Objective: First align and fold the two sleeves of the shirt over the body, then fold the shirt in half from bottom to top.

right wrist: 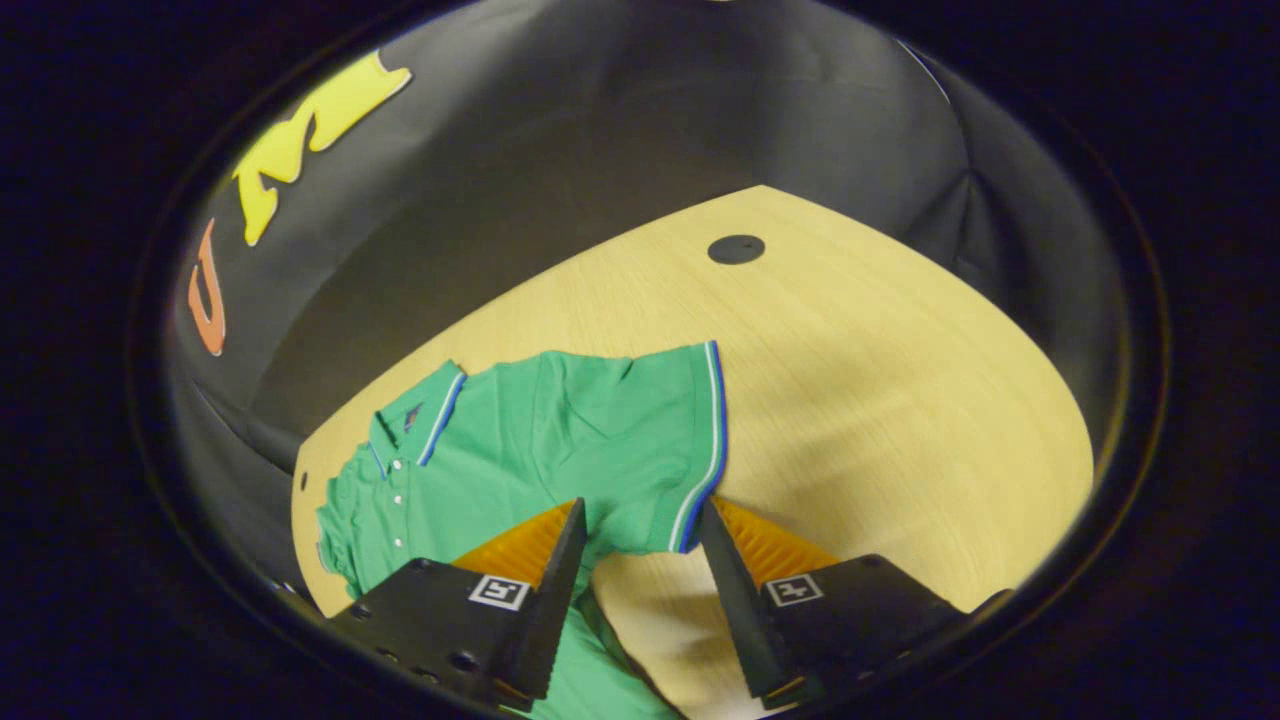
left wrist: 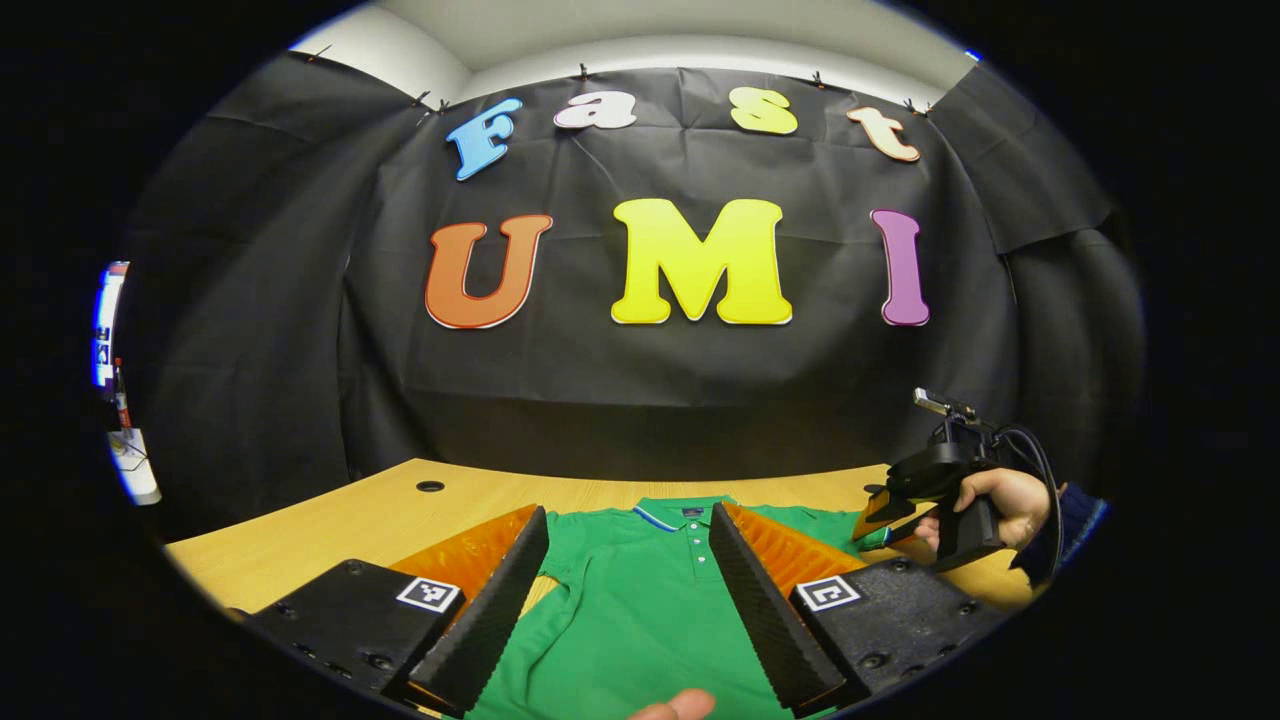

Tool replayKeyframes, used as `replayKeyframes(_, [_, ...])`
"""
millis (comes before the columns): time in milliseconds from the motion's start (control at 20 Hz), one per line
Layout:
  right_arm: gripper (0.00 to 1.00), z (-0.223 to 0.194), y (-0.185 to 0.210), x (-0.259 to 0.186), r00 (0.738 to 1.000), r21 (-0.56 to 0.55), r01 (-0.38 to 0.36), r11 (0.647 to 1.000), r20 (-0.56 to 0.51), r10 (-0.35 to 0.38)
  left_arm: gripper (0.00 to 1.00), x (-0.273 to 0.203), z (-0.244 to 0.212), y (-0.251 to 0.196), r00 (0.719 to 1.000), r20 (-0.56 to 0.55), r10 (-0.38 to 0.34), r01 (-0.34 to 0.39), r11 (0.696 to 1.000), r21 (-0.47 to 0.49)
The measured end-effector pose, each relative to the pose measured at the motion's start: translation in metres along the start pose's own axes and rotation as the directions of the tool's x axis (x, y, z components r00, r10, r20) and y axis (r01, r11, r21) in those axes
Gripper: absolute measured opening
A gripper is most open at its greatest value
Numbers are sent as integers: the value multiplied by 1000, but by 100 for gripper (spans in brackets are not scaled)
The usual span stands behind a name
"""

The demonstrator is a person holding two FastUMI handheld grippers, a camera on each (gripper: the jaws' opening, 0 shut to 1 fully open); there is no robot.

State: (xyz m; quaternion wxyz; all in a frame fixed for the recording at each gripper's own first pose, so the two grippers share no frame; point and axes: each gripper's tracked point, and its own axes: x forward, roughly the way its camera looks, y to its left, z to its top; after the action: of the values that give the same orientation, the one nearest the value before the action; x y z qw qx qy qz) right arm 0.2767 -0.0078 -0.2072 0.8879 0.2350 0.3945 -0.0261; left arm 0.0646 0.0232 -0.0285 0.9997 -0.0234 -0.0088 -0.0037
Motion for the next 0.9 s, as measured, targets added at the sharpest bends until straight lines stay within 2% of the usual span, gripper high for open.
replayKeyframes(50, [59, -1, 2, 4, 1000, 1, -8, 1000, -5, 8, 100, 2, -3, 3, 1000, -8, 5, -5, 1000, -5])
replayKeyframes(100, [62, 1, 0, 10, 1000, -2, -3, 1000, -12, 3, 100, 3, -5, 5, 1000, -15, 8, -8, 1000, -11])
replayKeyframes(150, [55, 3, -1, 8, 1000, 6, -5, 1000, -19, 5, 100, 4, -7, 7, 1000, -22, 11, -11, 1000, -17])
replayKeyframes(200, [39, 7, -3, 11, 1000, 12, 0, 1000, -31, 0, 100, 6, -9, 9, 999, -29, 14, -15, 1000, -24])
replayKeyframes(300, [36, 8, -7, 16, 999, -9, 15, 1000, -48, -15, 100, 7, -13, 11, 999, -40, 18, -20, 999, -34])
replayKeyframes(500, [5, 7, -6, 12, 999, -139, 11, 990, -46, -17, 100, 9, -17, 12, 998, -56, 19, -21, 999, -37])
replayKeyframes(600, [6, 8, -7, 8, 999, -263, 43, 964, -16, -49, 100, 9, -16, 14, 998, -54, 24, -26, 999, -35])
replayKeyframes(650, [0, 8, -4, 6, 998, -332, 68, 941, 11, -69, 100, 9, -15, 14, 998, -53, 26, -28, 999, -34])
replayKeyframes(750, [0, 14, 5, -2, 993, -460, 114, 881, 81, -86, 100, 10, -16, 16, 998, -52, 29, -31, 999, -31])
replayKeyframes(900, [0, 22, 30, -17, 983, -566, 164, 808, 158, -88, 100, 11, -18, 20, 998, -56, 40, -42, 999, -26])
